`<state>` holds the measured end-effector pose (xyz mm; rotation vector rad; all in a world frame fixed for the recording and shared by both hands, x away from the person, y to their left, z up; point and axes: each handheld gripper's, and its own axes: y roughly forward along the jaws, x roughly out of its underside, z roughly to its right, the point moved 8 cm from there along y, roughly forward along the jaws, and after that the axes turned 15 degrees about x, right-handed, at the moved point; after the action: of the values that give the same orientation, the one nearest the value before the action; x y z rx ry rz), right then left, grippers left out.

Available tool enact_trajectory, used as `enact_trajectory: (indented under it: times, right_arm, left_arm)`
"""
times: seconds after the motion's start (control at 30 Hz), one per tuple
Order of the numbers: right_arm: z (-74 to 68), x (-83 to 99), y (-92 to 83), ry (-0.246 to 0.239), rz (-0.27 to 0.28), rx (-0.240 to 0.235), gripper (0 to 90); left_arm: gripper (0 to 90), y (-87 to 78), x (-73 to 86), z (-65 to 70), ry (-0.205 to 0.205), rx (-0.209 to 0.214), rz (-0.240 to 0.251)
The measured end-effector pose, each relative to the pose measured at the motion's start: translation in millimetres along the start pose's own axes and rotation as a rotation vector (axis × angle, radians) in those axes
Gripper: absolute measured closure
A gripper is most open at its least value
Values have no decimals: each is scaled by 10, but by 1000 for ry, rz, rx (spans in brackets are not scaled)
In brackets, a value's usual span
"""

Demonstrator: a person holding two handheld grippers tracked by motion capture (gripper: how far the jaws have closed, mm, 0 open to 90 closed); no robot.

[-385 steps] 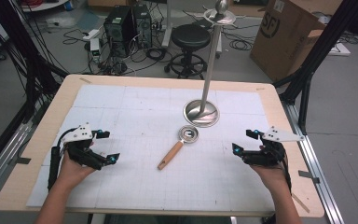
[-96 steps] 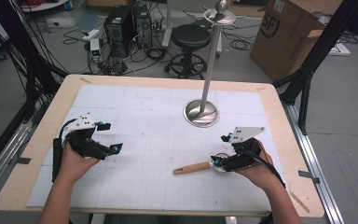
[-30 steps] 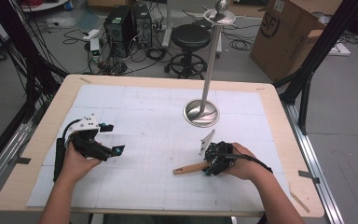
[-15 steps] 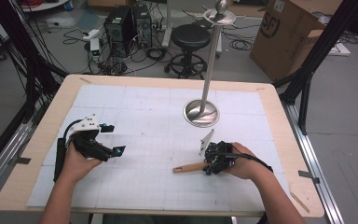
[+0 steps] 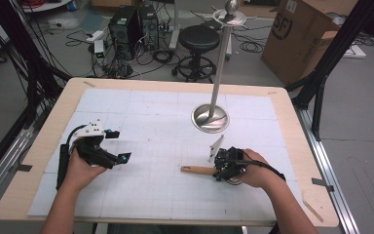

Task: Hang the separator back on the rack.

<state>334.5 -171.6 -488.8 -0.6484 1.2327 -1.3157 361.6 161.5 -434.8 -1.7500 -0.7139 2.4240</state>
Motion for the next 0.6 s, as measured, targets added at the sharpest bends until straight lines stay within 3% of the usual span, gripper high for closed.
enact_trajectory:
  times: [0.17, 0.3, 0.47, 0.6]
  right_arm:
    - [-1, 1, -1, 3, 1, 5, 687]
    - [27, -6, -12, 24, 17, 43, 687]
    - [114, -44, -58, 102, 106, 100, 687]
    - [170, -74, -130, 137, 156, 127, 687]
  left_arm:
    - [16, -3, -14, 4, 4, 0, 10]
    - [17, -18, -9, -5, -1, -1, 10]
    - [17, -15, -4, -3, 1, 2, 5]
    - [16, -9, -7, -2, -1, 0, 10]
